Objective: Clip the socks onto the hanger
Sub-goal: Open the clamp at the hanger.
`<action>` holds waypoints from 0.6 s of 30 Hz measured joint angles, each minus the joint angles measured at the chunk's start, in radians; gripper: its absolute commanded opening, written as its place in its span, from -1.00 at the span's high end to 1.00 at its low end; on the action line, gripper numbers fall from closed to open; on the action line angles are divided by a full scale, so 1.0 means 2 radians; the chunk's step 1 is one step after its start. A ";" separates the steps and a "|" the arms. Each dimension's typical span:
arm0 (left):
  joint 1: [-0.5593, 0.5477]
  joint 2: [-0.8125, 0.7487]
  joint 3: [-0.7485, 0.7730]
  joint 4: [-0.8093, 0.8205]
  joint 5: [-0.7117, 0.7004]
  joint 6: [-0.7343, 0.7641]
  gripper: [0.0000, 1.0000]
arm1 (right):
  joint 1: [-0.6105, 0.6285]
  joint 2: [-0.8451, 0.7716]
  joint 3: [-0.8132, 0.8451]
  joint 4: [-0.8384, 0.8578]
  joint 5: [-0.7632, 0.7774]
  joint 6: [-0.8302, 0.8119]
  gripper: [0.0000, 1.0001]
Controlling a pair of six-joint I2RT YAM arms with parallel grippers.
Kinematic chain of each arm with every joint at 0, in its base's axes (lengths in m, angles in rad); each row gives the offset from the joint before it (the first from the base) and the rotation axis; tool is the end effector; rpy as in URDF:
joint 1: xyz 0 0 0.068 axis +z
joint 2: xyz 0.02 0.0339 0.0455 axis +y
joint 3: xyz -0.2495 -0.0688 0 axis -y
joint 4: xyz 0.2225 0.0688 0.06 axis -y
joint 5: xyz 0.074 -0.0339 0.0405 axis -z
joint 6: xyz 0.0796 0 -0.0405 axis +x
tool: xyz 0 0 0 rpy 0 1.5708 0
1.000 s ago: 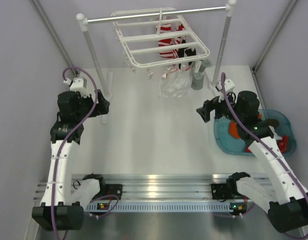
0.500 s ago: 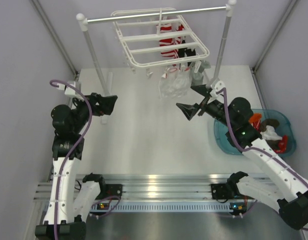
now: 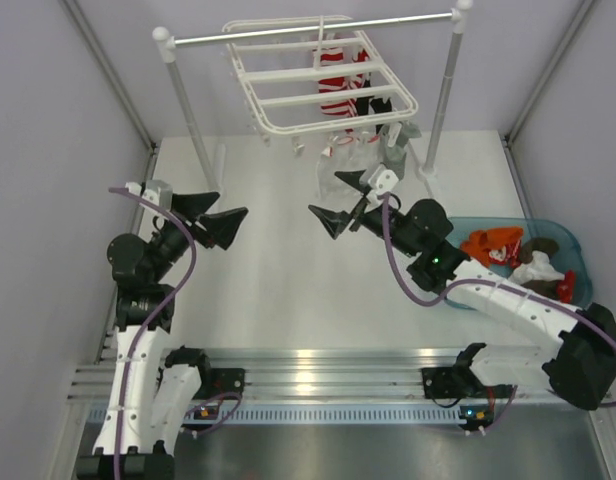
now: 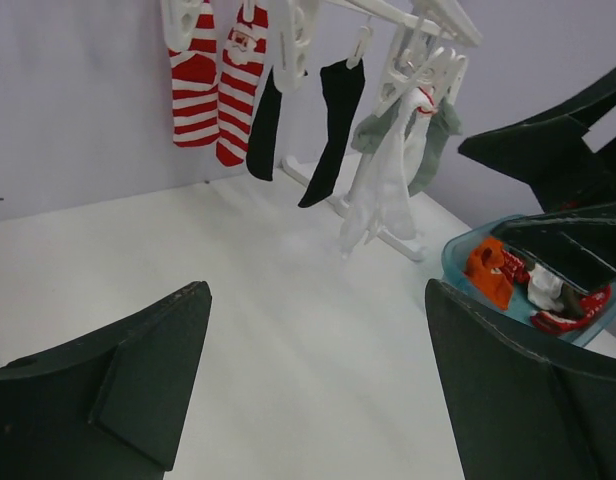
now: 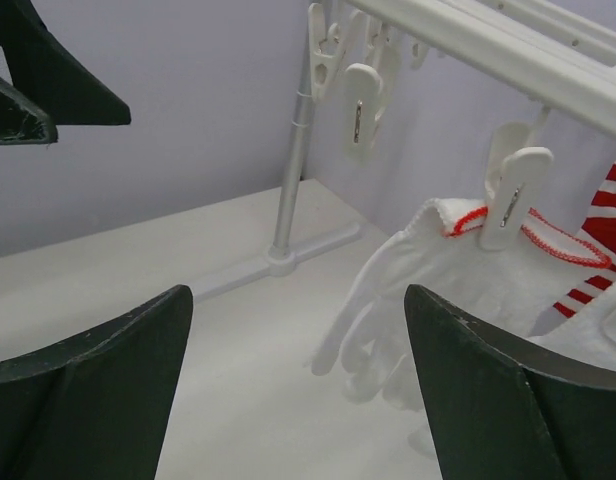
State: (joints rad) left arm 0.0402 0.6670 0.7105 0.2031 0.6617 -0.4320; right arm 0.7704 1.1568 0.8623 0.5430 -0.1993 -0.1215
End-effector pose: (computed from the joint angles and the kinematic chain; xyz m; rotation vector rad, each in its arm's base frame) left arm 0.1781 -0.0418 0.3709 0.2526 1.3967 -0.7619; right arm 0.2024 0.2184 0.3721 -0.7377 1.1414 0.6801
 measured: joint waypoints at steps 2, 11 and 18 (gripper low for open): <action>0.000 -0.001 -0.002 0.012 0.016 0.009 -0.84 | 0.010 0.022 0.008 0.010 0.015 -0.009 -0.59; -0.001 0.006 -0.003 0.037 0.054 0.025 -0.83 | 0.043 0.099 0.044 0.118 0.081 -0.052 -0.36; -0.002 0.021 -0.003 0.057 0.058 0.019 -0.83 | 0.045 0.161 0.074 0.183 0.116 -0.083 -0.31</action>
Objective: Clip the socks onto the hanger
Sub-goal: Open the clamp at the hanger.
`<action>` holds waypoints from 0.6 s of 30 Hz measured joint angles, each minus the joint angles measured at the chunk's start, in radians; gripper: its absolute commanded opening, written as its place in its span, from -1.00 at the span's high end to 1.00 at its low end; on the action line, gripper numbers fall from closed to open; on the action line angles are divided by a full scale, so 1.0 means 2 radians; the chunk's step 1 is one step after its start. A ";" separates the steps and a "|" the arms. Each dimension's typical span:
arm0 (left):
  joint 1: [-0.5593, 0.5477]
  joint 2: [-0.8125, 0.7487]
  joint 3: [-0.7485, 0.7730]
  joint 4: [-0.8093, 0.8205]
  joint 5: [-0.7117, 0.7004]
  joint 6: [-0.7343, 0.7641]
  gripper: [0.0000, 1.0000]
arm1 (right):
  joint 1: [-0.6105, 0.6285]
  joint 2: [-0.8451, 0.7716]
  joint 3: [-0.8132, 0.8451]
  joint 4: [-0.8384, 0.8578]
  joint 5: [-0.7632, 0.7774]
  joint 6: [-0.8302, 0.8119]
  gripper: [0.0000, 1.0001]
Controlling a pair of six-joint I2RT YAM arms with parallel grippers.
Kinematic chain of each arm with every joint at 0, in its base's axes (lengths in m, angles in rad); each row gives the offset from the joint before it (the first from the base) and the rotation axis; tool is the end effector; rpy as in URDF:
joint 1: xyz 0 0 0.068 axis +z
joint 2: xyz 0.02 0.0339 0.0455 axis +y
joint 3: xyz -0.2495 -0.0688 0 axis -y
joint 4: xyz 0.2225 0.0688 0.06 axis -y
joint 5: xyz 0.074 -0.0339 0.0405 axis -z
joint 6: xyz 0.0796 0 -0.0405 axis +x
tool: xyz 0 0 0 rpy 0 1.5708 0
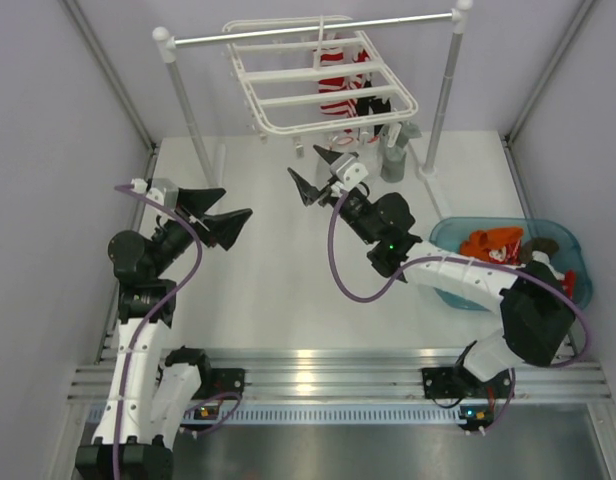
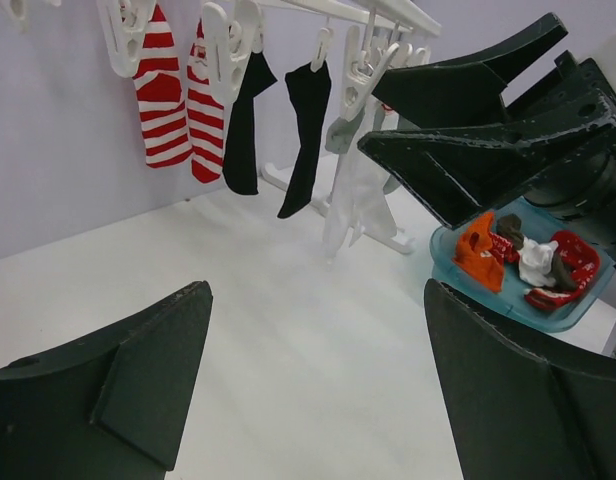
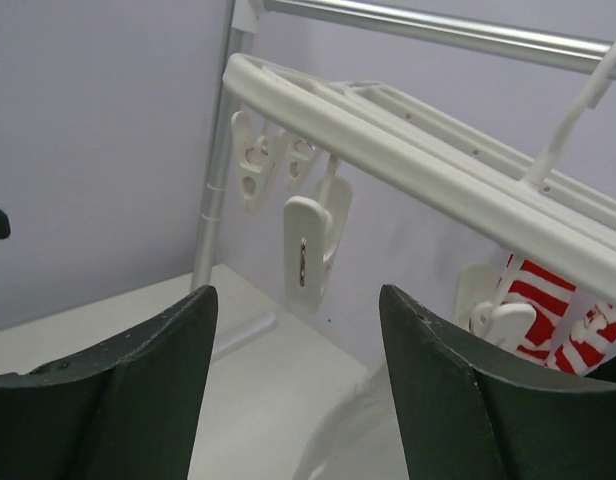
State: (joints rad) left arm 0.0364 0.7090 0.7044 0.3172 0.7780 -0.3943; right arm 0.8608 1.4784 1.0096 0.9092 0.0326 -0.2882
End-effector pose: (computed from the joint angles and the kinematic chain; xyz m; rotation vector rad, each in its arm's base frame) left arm 0.1797 -0.0494 0.3751 0.4087 1.3326 -0.7869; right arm 0.2376 0.2724 0.3804 -0.5967 0.9758 0.4913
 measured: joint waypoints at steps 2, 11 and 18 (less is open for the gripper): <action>0.000 0.003 0.000 0.006 0.000 -0.002 -0.84 | 0.000 0.018 0.014 0.012 0.006 -0.007 -0.29; 0.000 0.008 0.002 0.028 0.000 -0.024 -0.84 | 0.000 0.072 0.069 0.039 0.017 -0.032 -0.10; -0.006 0.051 0.043 0.044 0.000 -0.052 -0.83 | 0.000 0.074 0.070 0.045 0.013 -0.039 0.14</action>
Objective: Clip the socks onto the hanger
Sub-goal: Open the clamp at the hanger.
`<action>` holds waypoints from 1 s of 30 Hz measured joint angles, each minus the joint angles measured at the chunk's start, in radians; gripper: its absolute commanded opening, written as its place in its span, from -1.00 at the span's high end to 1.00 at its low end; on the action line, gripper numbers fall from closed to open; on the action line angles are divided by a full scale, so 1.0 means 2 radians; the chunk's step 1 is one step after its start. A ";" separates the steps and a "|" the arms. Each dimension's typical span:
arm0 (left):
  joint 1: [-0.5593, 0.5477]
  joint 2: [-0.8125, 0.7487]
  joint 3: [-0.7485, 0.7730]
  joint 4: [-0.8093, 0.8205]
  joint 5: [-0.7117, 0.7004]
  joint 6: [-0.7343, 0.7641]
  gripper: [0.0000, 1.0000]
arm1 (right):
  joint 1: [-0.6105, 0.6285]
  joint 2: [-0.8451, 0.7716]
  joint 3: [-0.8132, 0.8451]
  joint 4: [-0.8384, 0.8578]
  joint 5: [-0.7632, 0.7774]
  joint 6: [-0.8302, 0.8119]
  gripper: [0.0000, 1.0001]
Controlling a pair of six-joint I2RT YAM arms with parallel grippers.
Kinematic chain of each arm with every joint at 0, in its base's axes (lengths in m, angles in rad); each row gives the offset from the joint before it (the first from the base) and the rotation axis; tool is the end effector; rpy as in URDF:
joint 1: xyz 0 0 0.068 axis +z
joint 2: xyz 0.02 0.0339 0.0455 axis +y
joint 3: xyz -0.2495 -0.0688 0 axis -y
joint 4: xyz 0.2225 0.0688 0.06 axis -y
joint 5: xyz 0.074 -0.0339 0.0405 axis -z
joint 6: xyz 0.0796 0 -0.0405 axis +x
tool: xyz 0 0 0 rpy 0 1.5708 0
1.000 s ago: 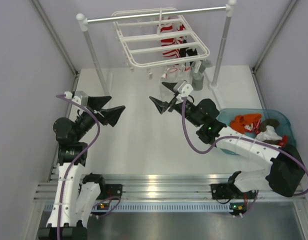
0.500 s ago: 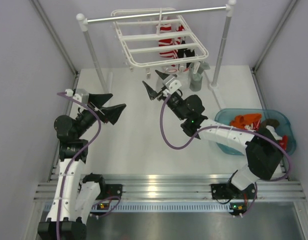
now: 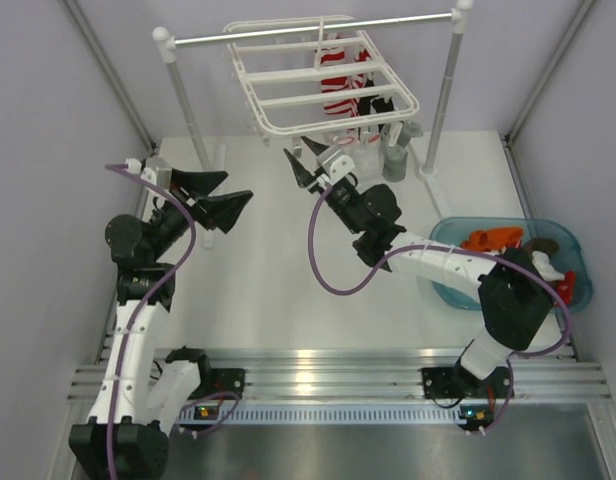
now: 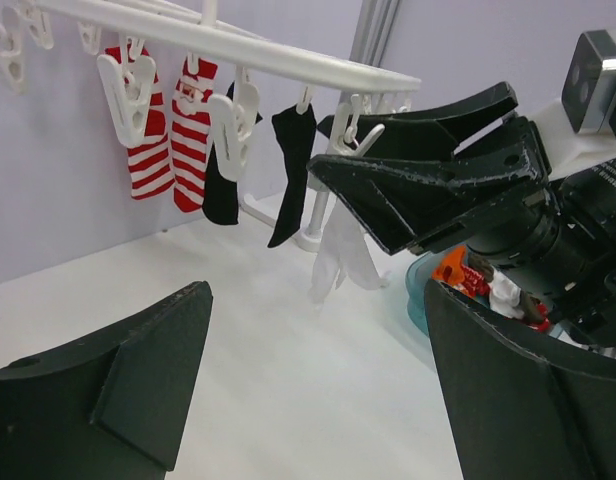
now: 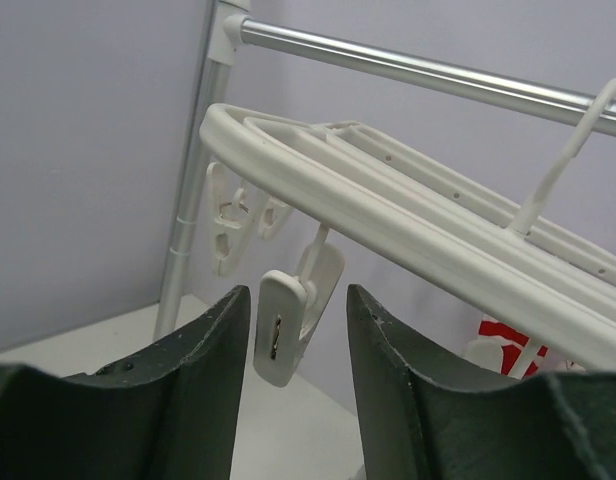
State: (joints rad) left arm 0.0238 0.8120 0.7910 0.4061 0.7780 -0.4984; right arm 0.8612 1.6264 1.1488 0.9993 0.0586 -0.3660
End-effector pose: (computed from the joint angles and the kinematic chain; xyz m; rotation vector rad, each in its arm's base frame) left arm 0.1944 -0.0513 0.3990 0.3802 1.2954 -0.8620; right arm 0.2590 0.2944 0.3901 -0.5651 0.8953 0.4178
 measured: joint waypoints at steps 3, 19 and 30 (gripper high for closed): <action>-0.015 0.022 0.016 0.012 -0.001 -0.004 -0.82 | -0.001 0.000 0.000 -0.003 -0.002 0.001 0.14; -0.147 0.099 0.064 0.034 -0.052 0.057 -0.76 | -0.023 -0.001 -0.001 -0.033 -0.013 0.026 0.79; -0.166 0.157 0.095 0.067 -0.077 0.083 -0.65 | -0.027 -0.026 -0.002 -0.047 -0.056 0.037 1.00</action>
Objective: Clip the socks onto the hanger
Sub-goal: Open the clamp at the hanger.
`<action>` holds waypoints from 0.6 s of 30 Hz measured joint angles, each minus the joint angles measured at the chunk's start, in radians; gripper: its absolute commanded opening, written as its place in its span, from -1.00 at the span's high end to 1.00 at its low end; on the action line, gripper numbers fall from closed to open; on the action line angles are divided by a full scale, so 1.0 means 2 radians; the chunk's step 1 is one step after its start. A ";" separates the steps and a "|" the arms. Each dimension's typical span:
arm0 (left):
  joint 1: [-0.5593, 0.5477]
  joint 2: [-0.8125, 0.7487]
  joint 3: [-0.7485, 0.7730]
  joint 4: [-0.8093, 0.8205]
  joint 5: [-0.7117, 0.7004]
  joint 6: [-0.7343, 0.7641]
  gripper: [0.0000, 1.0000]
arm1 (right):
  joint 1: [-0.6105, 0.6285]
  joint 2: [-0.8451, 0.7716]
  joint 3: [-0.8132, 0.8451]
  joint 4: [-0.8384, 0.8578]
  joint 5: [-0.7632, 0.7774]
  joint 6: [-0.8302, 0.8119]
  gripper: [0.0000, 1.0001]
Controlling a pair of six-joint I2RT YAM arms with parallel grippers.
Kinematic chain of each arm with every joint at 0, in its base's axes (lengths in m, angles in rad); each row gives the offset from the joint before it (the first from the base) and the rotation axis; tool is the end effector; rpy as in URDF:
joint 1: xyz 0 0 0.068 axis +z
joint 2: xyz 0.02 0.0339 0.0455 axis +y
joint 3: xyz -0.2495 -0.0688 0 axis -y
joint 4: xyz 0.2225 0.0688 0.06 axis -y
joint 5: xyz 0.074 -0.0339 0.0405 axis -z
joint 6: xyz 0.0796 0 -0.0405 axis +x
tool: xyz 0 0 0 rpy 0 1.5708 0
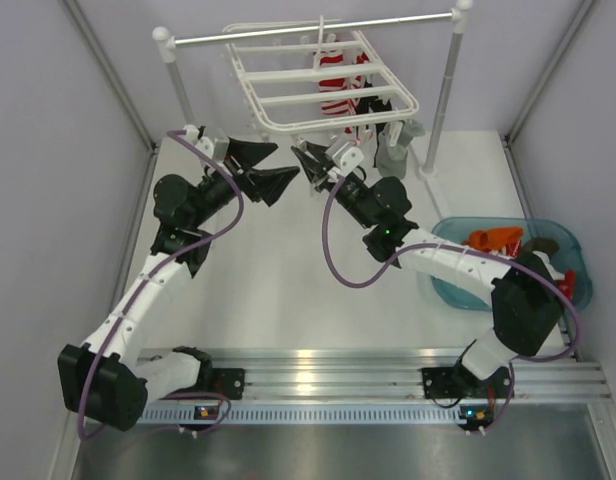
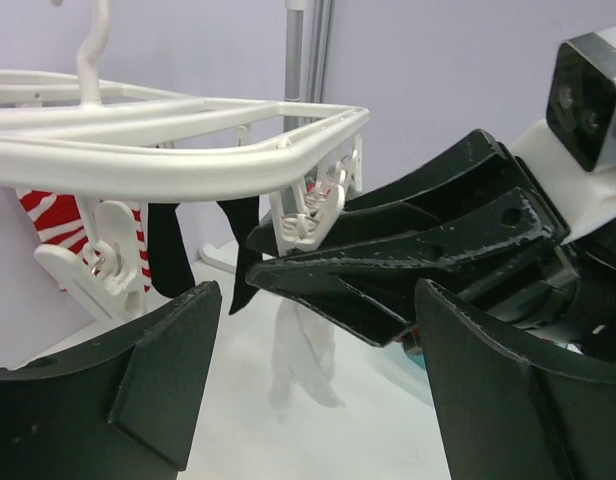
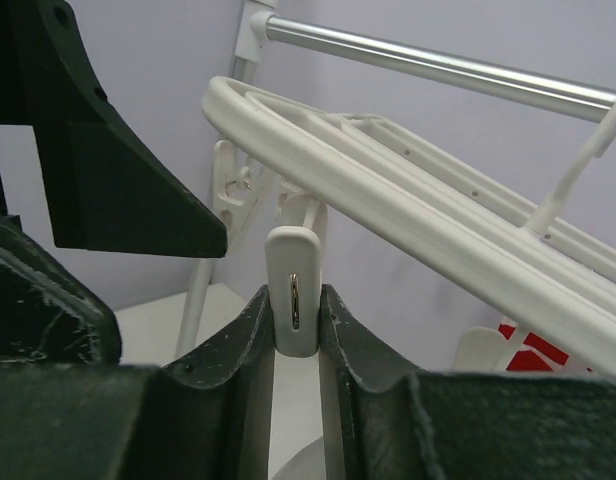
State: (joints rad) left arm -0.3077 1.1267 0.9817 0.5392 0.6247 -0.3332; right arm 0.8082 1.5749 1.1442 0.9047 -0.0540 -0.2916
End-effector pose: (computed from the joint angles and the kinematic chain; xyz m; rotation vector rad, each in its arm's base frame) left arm 0.2428 -0.1260 0.4192 0.5549 1.1846 -0.9168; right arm 0.2627 0.2812 0.3947 -0.6215 0.9201 0.4928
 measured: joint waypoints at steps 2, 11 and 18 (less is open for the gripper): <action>-0.006 0.011 0.009 0.006 -0.008 0.004 -0.65 | 0.000 -0.005 0.000 -0.005 -0.002 0.002 1.00; -0.036 0.055 0.053 0.030 -0.049 0.015 -0.62 | 0.000 -0.009 -0.001 -0.018 -0.014 0.004 1.00; -0.046 0.070 0.059 0.030 -0.101 0.017 -0.60 | 0.000 -0.015 -0.009 -0.018 -0.020 0.011 1.00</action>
State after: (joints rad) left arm -0.4000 1.2663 1.1000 0.5987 0.4229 -0.2996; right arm 0.8082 1.5448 1.1255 0.8688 -0.0944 -0.2687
